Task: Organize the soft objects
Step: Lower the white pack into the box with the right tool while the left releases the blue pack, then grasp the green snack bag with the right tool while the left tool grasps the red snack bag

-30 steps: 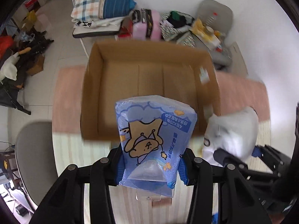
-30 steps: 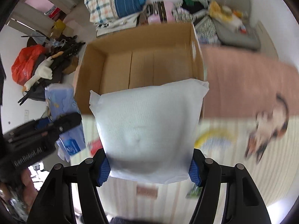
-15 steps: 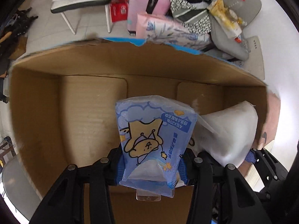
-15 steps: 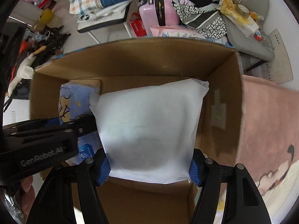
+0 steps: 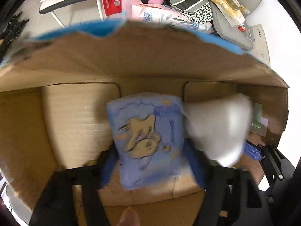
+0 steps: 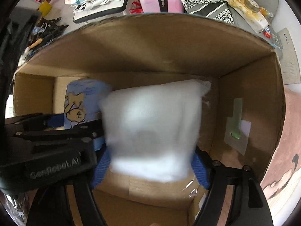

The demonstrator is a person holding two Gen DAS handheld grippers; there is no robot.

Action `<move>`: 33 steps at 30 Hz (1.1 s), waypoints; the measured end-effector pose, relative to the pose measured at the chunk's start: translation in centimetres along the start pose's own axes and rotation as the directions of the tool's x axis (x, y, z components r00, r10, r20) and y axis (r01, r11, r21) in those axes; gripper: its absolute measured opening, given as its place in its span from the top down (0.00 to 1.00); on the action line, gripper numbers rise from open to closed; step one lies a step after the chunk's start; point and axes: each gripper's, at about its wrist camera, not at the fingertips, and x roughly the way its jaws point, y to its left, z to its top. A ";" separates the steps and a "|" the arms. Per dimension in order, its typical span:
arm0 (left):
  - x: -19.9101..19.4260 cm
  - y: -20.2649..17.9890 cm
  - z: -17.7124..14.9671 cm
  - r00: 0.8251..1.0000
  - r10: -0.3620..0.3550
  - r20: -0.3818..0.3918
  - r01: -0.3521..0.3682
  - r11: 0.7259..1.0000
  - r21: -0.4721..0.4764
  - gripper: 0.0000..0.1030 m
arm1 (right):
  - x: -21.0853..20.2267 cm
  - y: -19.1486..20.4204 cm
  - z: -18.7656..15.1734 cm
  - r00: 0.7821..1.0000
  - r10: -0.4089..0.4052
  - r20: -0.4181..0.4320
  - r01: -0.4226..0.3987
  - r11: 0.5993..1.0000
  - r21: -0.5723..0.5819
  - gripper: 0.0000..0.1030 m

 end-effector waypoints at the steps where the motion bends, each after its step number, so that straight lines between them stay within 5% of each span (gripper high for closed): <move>1: -0.6 -0.1 -0.2 1.000 0.008 0.015 -0.008 1.000 0.000 0.17 | -0.2 0.2 -0.1 1.000 -0.005 0.001 0.005 1.000 -0.002 0.15; 6: -3.6 0.0 -1.9 0.996 0.052 0.073 -0.053 0.999 0.007 0.02 | -2.2 1.1 -1.2 0.999 -0.030 0.026 0.030 1.000 -0.007 0.03; 11: -7.1 0.7 -5.1 0.986 0.071 0.152 -0.071 0.997 -0.006 0.02 | -5.2 1.7 -4.0 0.993 -0.089 0.080 0.090 0.996 -0.010 0.00; 15: -9.5 1.2 -8.2 0.970 0.086 0.229 -0.091 0.996 0.010 0.01 | -8.7 2.1 -6.4 0.972 -0.103 0.210 0.099 0.995 0.029 0.00; 18: -10.7 1.3 -10.1 0.964 0.077 0.255 -0.083 0.996 0.014 0.01 | -10.3 2.4 -8.4 0.973 -0.087 0.215 0.088 0.996 0.007 0.00; 20: -11.8 0.8 -11.8 0.951 0.082 0.298 -0.090 0.996 0.014 0.01 | -11.1 2.3 -10.0 0.973 -0.068 0.222 0.068 0.998 0.006 0.00; 28: -13.3 -1.4 -24.2 0.805 0.258 0.535 -0.324 0.945 0.031 0.01 | -14.1 0.0 -22.1 0.965 -0.047 0.259 0.038 0.998 0.042 0.00; 30: -11.6 -1.4 -26.9 0.795 0.280 0.539 -0.353 0.935 0.035 0.01 | -13.5 -1.4 -25.5 0.967 -0.063 0.247 0.046 0.996 0.075 0.00; 33: -8.5 -1.0 -29.7 0.823 0.288 0.490 -0.365 0.929 0.066 0.01 | -11.3 -3.6 -30.0 0.976 -0.100 0.192 0.075 0.988 0.132 0.00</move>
